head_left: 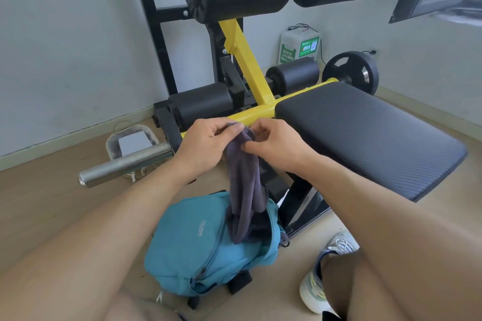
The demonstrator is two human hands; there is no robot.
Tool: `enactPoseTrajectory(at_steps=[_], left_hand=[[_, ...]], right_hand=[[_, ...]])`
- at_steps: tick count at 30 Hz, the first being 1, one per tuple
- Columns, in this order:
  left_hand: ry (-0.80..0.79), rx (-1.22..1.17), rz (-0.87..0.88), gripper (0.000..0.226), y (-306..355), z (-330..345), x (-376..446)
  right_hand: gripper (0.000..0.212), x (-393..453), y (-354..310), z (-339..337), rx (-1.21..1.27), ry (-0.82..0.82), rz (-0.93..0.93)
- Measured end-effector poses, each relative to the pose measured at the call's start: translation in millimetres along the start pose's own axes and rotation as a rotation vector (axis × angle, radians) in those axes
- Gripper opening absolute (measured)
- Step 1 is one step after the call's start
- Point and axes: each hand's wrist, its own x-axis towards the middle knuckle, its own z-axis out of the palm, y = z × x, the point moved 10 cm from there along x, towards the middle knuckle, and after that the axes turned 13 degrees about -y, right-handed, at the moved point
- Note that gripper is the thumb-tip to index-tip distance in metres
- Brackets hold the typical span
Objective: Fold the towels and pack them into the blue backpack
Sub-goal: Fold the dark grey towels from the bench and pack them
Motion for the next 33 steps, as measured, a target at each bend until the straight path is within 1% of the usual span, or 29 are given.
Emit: enactPoseTrajectory(at_steps=[3,5,6,8,10,12,14,17,19,21,23,24,25,26,27,28,30,31,32,33], left_hand=[[0.034,-0.012,0.009,0.027,0.0,-4.1,-0.3],[0.113,-0.004,0.019,0.026,1.1,-12.3,-1.1],[0.154,-0.012,0.016,0.025,0.1,-17.4,-1.6],[0.207,-0.043,0.009,0.023,-3.8,-25.1,-2.1],[0.244,-0.059,0.011,0.024,-7.6,-30.9,-2.7],[0.296,-0.092,0.010,0.027,-11.8,-37.1,-3.7],[0.360,-0.141,-0.010,0.031,-17.3,-43.9,-5.4],[0.477,-0.175,-0.013,0.031,-24.1,-57.9,-9.7],[0.553,-0.204,-0.047,0.031,-33.2,-66.7,-12.7],[0.595,-0.205,-0.106,0.026,-40.6,-70.4,-16.2],[0.599,-0.167,-0.153,0.011,-43.9,-70.0,-17.7],[0.581,-0.124,-0.168,0.018,-42.2,-68.5,-18.2],[0.534,-0.066,-0.160,0.031,-39.1,-65.7,-16.2],[0.453,-0.004,-0.130,0.042,-33.3,-59.9,-11.9],[0.328,0.048,-0.089,0.049,-26.8,-49.0,-5.9],[0.161,0.075,-0.051,0.055,-19.6,-31.9,-1.1],[-0.163,0.063,-0.023,0.066,-13.1,8.3,0.3],[-0.257,0.046,-0.027,0.068,-10.6,22.8,-1.8],[-0.276,0.033,-0.033,0.066,-8.9,29.7,-3.1],[-0.241,0.030,-0.039,0.061,-7.2,29.8,-3.5]], right_hand=[[0.017,1.5,-1.0,2.5,-0.051,-0.041,0.010],[0.009,2.0,2.5,2.6,-0.054,-0.072,0.034],[0.009,2.0,4.9,3.5,-0.054,-0.094,0.048],[0.014,2.2,10.8,5.0,-0.055,-0.134,0.080],[0.015,3.0,16.9,3.4,-0.094,-0.142,0.117],[0.015,3.8,24.0,-2.6,-0.163,-0.101,0.168],[0.019,3.3,31.9,-11.6,-0.184,-0.037,0.230],[0.027,-1.5,47.6,-24.3,-0.157,0.047,0.340],[0.025,-4.3,57.8,-31.9,-0.113,0.110,0.388],[0.017,-5.2,58.6,-37.5,-0.031,0.180,0.361],[0.012,-4.6,47.9,-39.1,0.067,0.219,0.275],[0.010,-3.9,40.1,-37.5,0.107,0.212,0.225],[0.009,-3.3,31.4,-33.9,0.148,0.184,0.176],[0.010,-3.0,22.4,-27.8,0.199,0.134,0.129],[0.011,-2.8,13.7,-20.2,0.251,0.070,0.084],[0.011,-2.8,5.7,-12.8,0.285,0.008,0.044],[0.009,-3.5,-4.9,-2.2,0.303,-0.072,0.000],[0.008,-3.7,-7.7,1.2,0.303,-0.095,-0.009],[0.008,-3.6,-10.0,3.8,0.307,-0.112,-0.016],[0.008,-3.6,-11.2,5.3,0.319,-0.119,-0.020]])
